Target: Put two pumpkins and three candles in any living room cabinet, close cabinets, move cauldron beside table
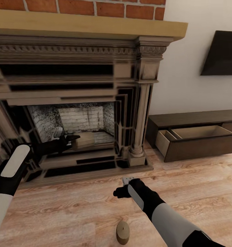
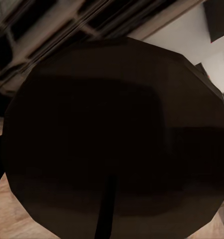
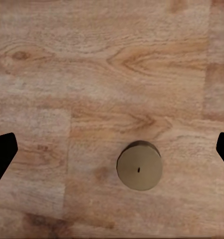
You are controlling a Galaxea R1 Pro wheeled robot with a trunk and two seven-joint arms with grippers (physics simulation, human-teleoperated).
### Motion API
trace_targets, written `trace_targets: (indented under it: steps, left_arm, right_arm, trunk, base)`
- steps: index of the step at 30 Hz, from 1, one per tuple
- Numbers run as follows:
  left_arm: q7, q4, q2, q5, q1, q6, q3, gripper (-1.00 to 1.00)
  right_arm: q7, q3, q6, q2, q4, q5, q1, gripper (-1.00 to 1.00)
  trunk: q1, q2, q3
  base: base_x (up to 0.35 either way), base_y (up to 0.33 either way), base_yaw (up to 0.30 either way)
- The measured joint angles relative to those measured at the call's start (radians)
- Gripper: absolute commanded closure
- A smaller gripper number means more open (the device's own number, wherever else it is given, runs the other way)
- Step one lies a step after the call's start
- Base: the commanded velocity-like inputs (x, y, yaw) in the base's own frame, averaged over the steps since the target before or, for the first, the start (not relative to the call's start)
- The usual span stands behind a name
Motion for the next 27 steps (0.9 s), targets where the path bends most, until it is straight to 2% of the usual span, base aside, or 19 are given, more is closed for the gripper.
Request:
trace_targets:
  steps: [6, 11, 24, 27]
  left_arm:
    - [0.000, 0.000, 0.000, 0.000, 0.000, -0.001, 0.000, 1.00]
    - [0.001, 0.001, -0.010, 0.002, 0.000, -0.001, -0.002, 1.00]
    - [0.002, -0.003, -0.009, -0.002, 0.000, -0.001, 0.001, 1.00]
    - [0.002, -0.005, -0.008, -0.001, 0.000, 0.001, 0.001, 1.00]
  right_arm:
    - [-0.007, 0.003, -0.001, 0.005, 0.029, -0.001, 0.000, -1.00]
    - [-0.056, 0.006, 0.006, 0.007, 0.030, -0.001, 0.000, -1.00]
    - [-0.071, 0.007, 0.015, 0.007, 0.029, -0.003, 0.000, -1.00]
    - [-0.093, 0.007, 0.015, 0.007, 0.035, -0.003, 0.000, -1.00]
  trunk:
    - [0.000, 0.000, 0.000]
    - [0.015, -0.028, -0.012]
    - [0.065, -0.119, -0.053]
    - [0.077, -0.140, -0.063]
  base:
    - [0.000, 0.000, 0.000]
    - [0.000, 0.000, 0.000]
    - [0.000, 0.000, 0.000]
    - [0.000, 0.000, 0.000]
